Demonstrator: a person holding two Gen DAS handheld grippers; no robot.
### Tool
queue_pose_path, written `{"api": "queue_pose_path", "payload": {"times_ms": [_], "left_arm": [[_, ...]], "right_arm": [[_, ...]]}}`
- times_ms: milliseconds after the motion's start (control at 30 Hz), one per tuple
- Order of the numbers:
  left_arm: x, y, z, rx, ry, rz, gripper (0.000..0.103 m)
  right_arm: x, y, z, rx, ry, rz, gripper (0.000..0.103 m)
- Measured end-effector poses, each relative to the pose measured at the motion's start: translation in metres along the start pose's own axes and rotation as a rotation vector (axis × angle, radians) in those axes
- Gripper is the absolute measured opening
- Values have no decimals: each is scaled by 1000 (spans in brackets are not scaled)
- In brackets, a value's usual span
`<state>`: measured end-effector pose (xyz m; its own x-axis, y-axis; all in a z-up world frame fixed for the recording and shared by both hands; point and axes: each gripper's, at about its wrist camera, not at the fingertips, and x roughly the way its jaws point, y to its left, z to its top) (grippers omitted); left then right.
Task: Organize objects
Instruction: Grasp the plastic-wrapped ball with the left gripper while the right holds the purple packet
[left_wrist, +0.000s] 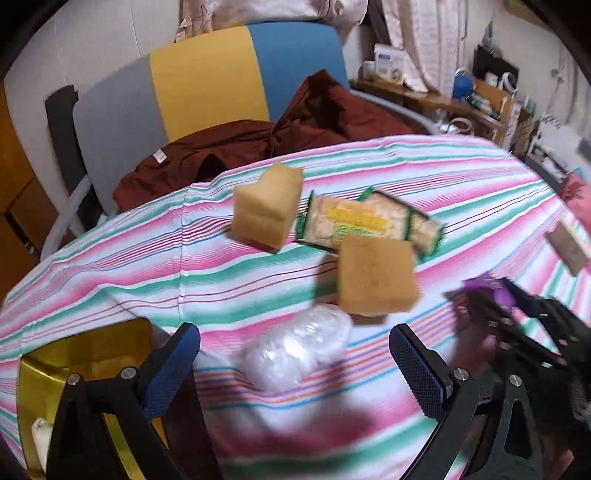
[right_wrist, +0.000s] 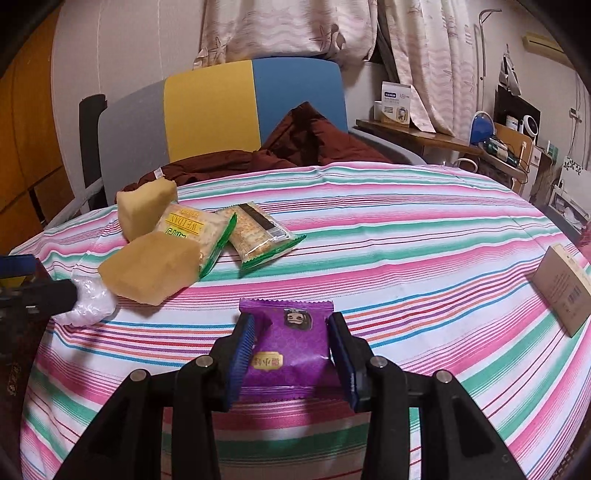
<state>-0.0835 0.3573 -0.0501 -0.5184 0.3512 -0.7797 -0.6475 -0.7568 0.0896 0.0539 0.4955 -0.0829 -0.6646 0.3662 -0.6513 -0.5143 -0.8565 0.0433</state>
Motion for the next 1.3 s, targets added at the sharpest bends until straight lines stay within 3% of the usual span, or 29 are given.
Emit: {"api": "queue_pose_path", "payload": {"times_ms": [133, 267, 400, 433, 500, 533, 567, 633, 700, 767, 800, 833, 867, 933, 1033, 1300], "left_arm": [[18, -3, 2, 21, 29, 40, 103], [31, -10, -1, 7, 79, -22, 98], [34, -20, -10, -6, 118, -105, 67], [35, -23, -12, -16, 126, -118, 67], [28, -26, -16, -34, 112, -138, 68], [26, -27, -17, -45, 109, -146, 74], [22, -27, -17, -59, 96, -119, 85], [14, -25, -16, -91, 49, -77, 97], [11, -22, -12, -109, 14, -67, 101], [16, -25, -8, -84, 30, -48, 101], [18, -26, -7, -70, 36, -42, 99], [20, -27, -7, -56, 35, -39, 90], [21, -26, -6, -54, 36, -43, 72], [26, -24, -8, -71, 64, -65, 54], [27, -23, -16, -72, 77, -64, 38], [2, -17, -30, -130, 32, -127, 34]], "right_arm": [[0, -1, -1, 8, -4, 6, 41], [0, -3, -1, 19, -3, 15, 42], [0, -4, -1, 26, -5, 20, 42], [0, -4, -2, 29, -7, 21, 42], [0, -6, -2, 36, -7, 25, 42], [0, -6, -2, 39, -7, 26, 42], [0, -6, -2, 40, -8, 25, 42], [0, -6, -2, 38, -8, 23, 42], [-1, -6, -2, 39, -10, 21, 42], [0, -7, -2, 41, -8, 23, 42], [0, -7, -2, 40, -9, 22, 42], [0, -6, -2, 39, -10, 20, 42], [0, -6, -2, 38, -9, 19, 42], [0, -6, -3, 35, -11, 15, 42], [0, -5, -3, 32, -10, 9, 42], [1, -2, -2, 19, -10, -9, 42]]}}
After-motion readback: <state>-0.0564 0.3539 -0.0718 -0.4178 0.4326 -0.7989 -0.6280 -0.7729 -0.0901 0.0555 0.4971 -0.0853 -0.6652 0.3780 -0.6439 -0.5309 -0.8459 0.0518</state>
